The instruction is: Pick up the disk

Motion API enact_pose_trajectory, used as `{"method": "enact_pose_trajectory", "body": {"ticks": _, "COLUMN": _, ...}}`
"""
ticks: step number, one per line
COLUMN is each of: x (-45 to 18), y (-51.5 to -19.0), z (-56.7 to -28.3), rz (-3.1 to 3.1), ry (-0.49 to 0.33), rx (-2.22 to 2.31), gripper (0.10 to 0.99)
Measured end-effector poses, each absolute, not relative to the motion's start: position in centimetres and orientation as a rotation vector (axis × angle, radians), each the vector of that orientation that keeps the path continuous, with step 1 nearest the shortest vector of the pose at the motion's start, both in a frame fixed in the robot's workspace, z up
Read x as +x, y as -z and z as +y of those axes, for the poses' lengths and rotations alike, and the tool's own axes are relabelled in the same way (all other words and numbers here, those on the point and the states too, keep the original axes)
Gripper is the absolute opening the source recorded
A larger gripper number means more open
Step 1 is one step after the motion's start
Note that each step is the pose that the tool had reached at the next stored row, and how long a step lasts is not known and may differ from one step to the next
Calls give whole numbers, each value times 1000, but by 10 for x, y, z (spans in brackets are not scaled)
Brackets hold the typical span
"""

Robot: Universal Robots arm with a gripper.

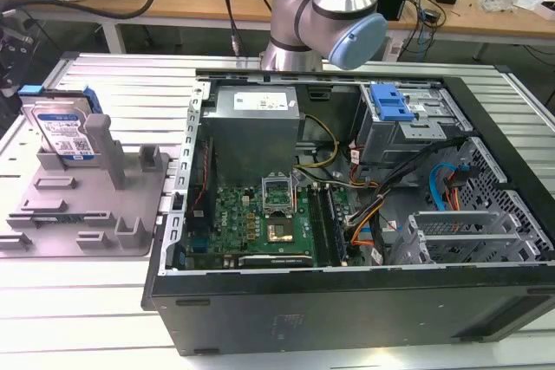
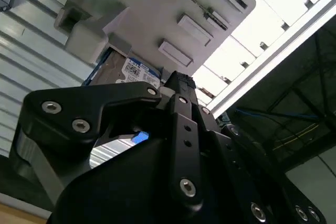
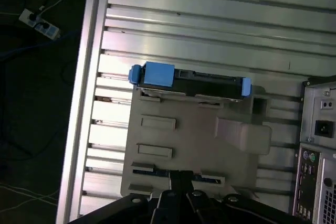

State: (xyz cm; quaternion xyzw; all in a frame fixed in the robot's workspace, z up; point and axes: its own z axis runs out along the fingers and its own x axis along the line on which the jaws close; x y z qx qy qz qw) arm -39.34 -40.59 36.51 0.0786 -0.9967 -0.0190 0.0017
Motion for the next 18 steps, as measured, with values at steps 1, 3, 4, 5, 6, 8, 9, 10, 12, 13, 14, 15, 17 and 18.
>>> {"method": "enact_pose_trajectory", "body": {"ticks": 1, "x": -393, "y": -365, "z": -406, "rz": -3124, "ry": 60, "rx": 289, "gripper": 106}}
{"method": "enact_pose_trajectory", "body": {"ticks": 3, "x": -393, "y": -365, "z": -406, "rz": -3110, "ry": 59, "rx": 398, "gripper": 106}}
{"method": "enact_pose_trajectory", "body": {"ticks": 4, "x": -393, "y": -365, "z": -406, "rz": -3099, "ry": 59, "rx": 471, "gripper": 106}}
{"method": "enact_pose_trajectory", "body": {"ticks": 5, "x": -393, "y": -365, "z": -406, "rz": -3084, "ry": 59, "rx": 559, "gripper": 106}}
{"method": "enact_pose_trajectory", "body": {"ticks": 6, "x": -393, "y": -365, "z": -406, "rz": -3075, "ry": 59, "rx": 603, "gripper": 106}}
{"method": "enact_pose_trajectory", "body": {"ticks": 8, "x": -393, "y": -365, "z": -406, "rz": -3060, "ry": 58, "rx": 668, "gripper": 106}}
{"method": "enact_pose_trajectory", "body": {"ticks": 9, "x": -393, "y": -365, "z": -406, "rz": -3051, "ry": 58, "rx": 708, "gripper": 106}}
{"method": "enact_pose_trajectory", "body": {"ticks": 10, "x": -393, "y": -365, "z": -406, "rz": -3043, "ry": 58, "rx": 738, "gripper": 106}}
{"method": "enact_pose_trajectory", "body": {"ticks": 12, "x": -393, "y": -365, "z": -406, "rz": -3021, "ry": 58, "rx": 821, "gripper": 106}}
{"method": "enact_pose_trajectory", "body": {"ticks": 13, "x": -393, "y": -365, "z": -406, "rz": -3013, "ry": 57, "rx": 850, "gripper": 106}}
{"method": "enact_pose_trajectory", "body": {"ticks": 14, "x": -393, "y": -365, "z": -406, "rz": -3003, "ry": 57, "rx": 883, "gripper": 106}}
{"method": "enact_pose_trajectory", "body": {"ticks": 15, "x": -393, "y": -365, "z": -406, "rz": -2995, "ry": 57, "rx": 906, "gripper": 106}}
{"method": "enact_pose_trajectory", "body": {"ticks": 17, "x": -393, "y": -365, "z": -406, "rz": -2972, "ry": 57, "rx": 978, "gripper": 106}}
{"method": "enact_pose_trajectory", "body": {"ticks": 18, "x": -393, "y": -365, "z": -406, "rz": -2961, "ry": 56, "rx": 1009, "gripper": 106}}
